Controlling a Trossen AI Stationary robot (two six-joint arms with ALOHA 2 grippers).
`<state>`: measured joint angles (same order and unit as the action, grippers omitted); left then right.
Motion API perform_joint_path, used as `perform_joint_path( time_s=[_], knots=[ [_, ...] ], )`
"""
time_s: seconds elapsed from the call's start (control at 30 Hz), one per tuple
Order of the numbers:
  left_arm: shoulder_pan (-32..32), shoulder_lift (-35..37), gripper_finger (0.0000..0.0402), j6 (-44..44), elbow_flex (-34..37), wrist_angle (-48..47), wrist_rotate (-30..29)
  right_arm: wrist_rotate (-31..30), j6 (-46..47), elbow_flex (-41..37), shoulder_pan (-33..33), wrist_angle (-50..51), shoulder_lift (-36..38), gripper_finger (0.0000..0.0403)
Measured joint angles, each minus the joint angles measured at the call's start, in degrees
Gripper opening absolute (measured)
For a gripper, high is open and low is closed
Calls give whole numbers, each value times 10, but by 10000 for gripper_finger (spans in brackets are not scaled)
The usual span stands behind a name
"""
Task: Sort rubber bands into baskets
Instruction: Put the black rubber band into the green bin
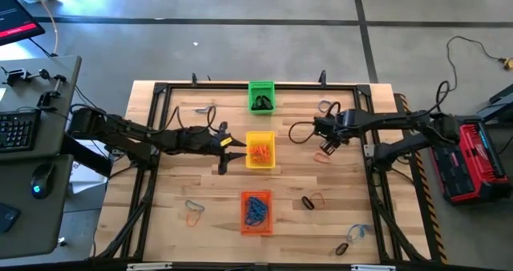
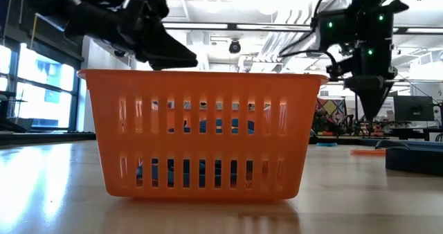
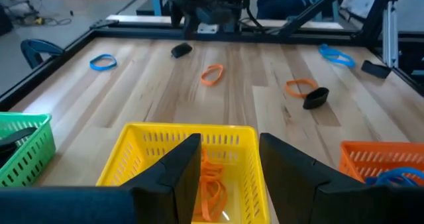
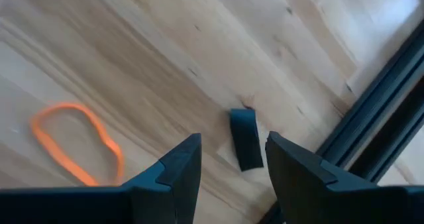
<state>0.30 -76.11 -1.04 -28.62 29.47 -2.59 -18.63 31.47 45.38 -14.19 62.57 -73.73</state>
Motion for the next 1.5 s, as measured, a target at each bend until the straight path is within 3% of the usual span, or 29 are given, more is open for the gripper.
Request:
perform_joint_path(
  time_s=[0.37, 0.83, 1.17, 1.33, 1.5],
  knots=[
    [0, 5, 147, -7, 73, 111, 1, 70, -31, -84, -85, -33, -1, 158],
    [0, 5, 147, -33, 107, 129, 1, 96, -43, -84, -173, -61, -5, 158],
    [-1, 5, 147, -33, 107, 128, 1, 144, -74, -103, -199, -104, -55, 156],
    [-1, 5, 147, -33, 107, 128, 1, 146, -75, -101, -199, -105, -55, 120],
    [-5, 5, 147, -33, 107, 128, 1, 143, -76, -97, -181, -104, -47, 53]
  ],
)
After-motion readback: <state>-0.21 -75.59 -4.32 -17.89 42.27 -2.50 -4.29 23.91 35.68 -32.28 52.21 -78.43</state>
